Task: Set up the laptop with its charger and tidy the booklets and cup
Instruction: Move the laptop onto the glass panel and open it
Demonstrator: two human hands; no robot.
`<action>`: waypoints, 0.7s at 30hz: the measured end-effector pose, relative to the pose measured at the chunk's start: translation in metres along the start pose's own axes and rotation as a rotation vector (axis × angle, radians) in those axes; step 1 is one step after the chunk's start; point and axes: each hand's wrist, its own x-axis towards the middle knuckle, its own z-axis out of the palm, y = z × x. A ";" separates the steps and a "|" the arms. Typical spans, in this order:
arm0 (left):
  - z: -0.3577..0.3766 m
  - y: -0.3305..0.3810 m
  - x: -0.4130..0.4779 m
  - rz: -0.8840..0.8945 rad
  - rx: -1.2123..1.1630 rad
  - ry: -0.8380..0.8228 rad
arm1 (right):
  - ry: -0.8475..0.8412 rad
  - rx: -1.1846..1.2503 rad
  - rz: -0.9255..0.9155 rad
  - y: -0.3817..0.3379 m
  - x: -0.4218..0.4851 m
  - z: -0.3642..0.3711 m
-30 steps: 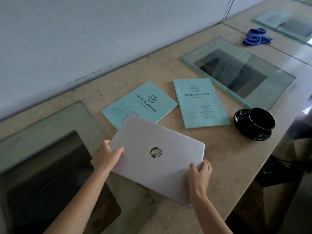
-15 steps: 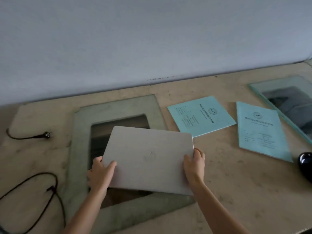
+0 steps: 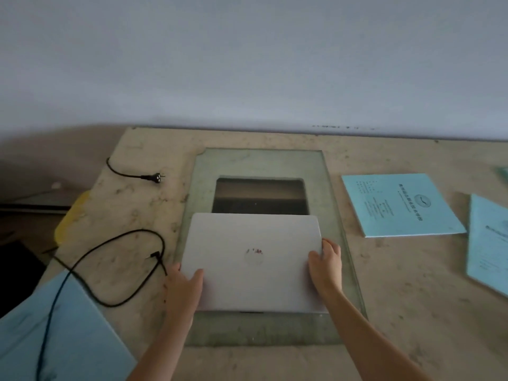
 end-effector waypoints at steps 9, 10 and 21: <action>0.008 0.002 -0.011 -0.007 0.001 -0.045 | 0.030 -0.078 0.006 0.015 0.010 0.000; 0.008 0.004 -0.013 -0.001 0.010 -0.050 | 0.031 -0.084 0.008 0.017 0.011 0.000; 0.011 0.002 -0.016 0.012 0.087 -0.020 | 0.035 -0.078 0.038 0.020 0.018 0.009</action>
